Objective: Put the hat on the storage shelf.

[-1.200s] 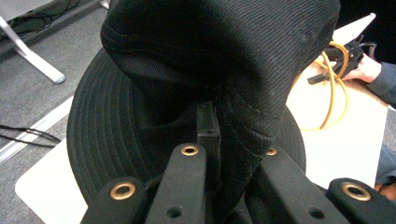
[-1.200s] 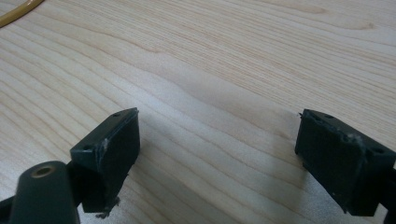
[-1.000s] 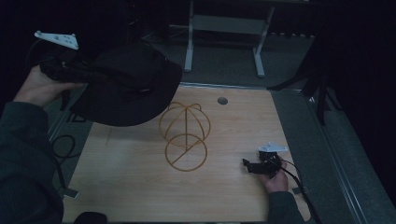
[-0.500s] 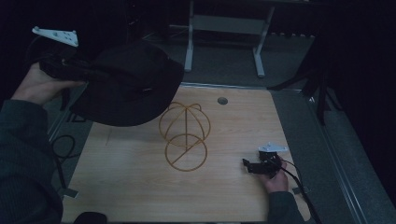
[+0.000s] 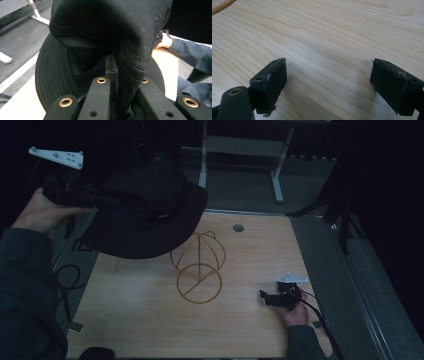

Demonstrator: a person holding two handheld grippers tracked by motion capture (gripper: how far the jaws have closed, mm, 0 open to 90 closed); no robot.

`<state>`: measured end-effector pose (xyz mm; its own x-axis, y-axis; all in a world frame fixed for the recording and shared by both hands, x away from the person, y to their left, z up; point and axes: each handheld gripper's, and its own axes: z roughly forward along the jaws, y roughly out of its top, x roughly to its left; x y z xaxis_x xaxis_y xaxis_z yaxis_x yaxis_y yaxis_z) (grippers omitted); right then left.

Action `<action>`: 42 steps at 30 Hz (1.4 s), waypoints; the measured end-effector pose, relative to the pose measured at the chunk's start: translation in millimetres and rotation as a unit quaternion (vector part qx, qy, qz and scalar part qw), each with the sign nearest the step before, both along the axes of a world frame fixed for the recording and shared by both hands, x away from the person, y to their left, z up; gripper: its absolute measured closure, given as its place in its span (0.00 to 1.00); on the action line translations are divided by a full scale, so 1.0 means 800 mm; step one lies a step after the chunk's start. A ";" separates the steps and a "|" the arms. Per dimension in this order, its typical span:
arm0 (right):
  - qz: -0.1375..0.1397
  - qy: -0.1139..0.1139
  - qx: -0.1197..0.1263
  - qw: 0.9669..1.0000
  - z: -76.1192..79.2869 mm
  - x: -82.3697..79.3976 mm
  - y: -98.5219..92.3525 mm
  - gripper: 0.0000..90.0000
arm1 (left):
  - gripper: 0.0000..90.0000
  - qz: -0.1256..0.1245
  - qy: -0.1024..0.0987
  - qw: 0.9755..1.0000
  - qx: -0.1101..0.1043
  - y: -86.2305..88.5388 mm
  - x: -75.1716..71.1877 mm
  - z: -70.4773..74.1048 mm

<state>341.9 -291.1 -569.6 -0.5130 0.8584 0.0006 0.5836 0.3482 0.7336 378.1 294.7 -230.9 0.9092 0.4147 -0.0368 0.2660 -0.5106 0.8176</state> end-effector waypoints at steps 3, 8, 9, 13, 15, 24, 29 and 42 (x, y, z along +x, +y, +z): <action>0.000 0.000 0.000 1.000 0.000 0.000 0.000 0.15 | 0.98 -0.014 0.005 1.000 0.006 -0.010 0.002 -0.003; 0.000 0.000 0.000 1.000 0.000 0.000 0.000 0.15 | 0.98 -0.034 0.007 0.999 0.016 -0.030 0.005 -0.004; 0.000 0.000 0.000 1.000 0.000 0.000 0.000 0.15 | 0.98 -0.037 0.008 0.999 0.018 -0.034 0.005 -0.004; 0.000 0.000 0.000 1.000 0.000 0.000 0.000 0.15 | 0.98 -0.046 0.012 0.998 0.030 -0.049 0.009 -0.009; 0.000 0.000 0.000 1.000 0.000 0.000 0.000 0.15 | 0.98 -0.051 0.014 0.998 0.034 -0.056 0.012 -0.012; 0.000 0.000 0.000 1.000 0.000 0.000 0.000 0.15 | 0.97 -0.057 0.029 0.996 0.066 -0.084 0.024 -0.032; 0.000 0.000 -0.001 1.000 0.000 0.000 0.000 0.15 | 0.97 -0.052 0.030 0.994 0.091 -0.103 0.031 -0.048; 0.000 0.000 0.000 1.000 0.000 0.000 0.000 0.15 | 0.94 -0.042 0.018 0.991 0.129 -0.136 0.035 -0.079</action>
<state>341.9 -291.1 -569.5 -0.5129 0.8584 0.0005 0.5840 0.3485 0.7331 405.8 185.8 -294.4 0.9411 0.3369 0.0285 0.2393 -0.7233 0.6477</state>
